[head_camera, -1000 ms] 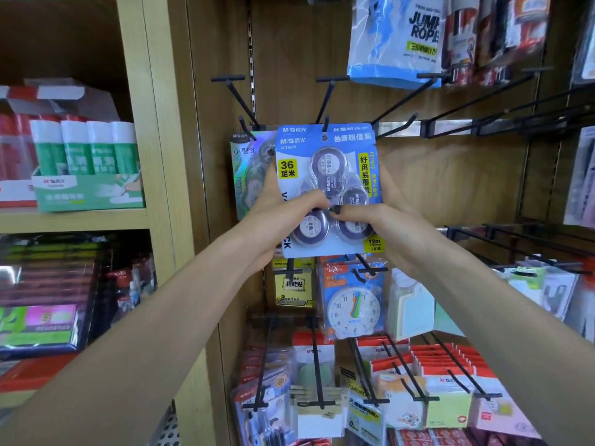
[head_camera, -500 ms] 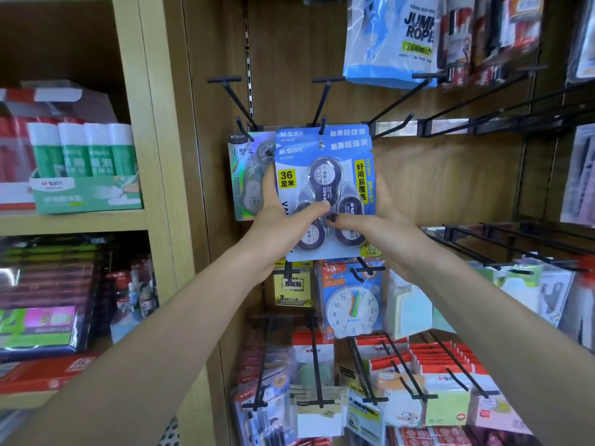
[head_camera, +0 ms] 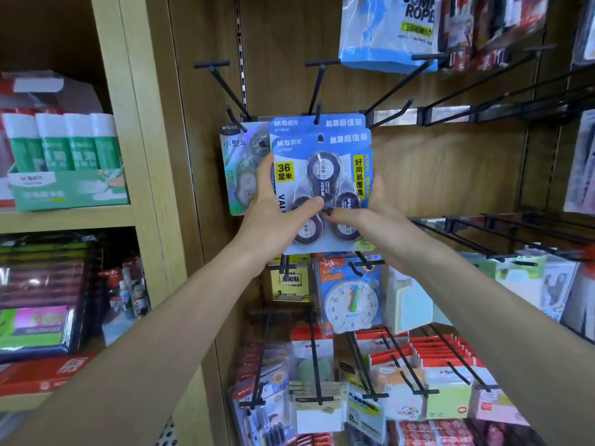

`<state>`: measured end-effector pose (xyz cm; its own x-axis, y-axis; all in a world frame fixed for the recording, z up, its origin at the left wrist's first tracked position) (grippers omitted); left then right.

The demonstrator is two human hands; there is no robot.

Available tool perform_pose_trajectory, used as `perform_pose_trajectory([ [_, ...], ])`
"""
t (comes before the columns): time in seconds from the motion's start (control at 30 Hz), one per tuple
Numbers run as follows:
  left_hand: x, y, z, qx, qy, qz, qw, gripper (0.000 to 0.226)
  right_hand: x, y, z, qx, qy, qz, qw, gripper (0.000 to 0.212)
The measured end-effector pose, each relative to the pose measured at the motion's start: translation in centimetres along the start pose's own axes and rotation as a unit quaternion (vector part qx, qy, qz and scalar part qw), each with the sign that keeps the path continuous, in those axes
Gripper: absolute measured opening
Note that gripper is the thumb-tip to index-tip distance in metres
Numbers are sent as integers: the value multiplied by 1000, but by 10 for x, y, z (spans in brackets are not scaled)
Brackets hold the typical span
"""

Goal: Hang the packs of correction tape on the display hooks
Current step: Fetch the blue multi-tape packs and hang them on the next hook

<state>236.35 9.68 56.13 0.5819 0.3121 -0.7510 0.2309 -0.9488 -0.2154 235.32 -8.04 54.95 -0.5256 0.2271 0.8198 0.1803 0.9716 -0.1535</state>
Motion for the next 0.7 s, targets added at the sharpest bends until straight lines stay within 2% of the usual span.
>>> perform_pose_trajectory([
  [0.23, 5, 2, -10, 12, -3, 10, 1000, 94, -4, 3, -6, 16, 29, 16, 999, 72],
  [0.43, 0, -4, 1, -10, 8, -11, 1000, 106, 4, -3, 7, -11, -22, 37, 999, 76],
  [0.7, -15, -15, 14, -40, 70, -47, 996, 92, 17, -8, 17, -35, -77, 43, 996, 77],
])
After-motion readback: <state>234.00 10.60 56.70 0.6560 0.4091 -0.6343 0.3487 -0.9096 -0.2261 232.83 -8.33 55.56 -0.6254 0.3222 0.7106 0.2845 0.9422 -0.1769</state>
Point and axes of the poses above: each hand's wrist, its own z-axis away from the middle knuckle, its own y-axis out of the palm, x = y × z, the point moved 8 cm from there along -z, towards the middle knuckle, and after that the axes turned 7 degrees about -x, right-handed, at the moved point
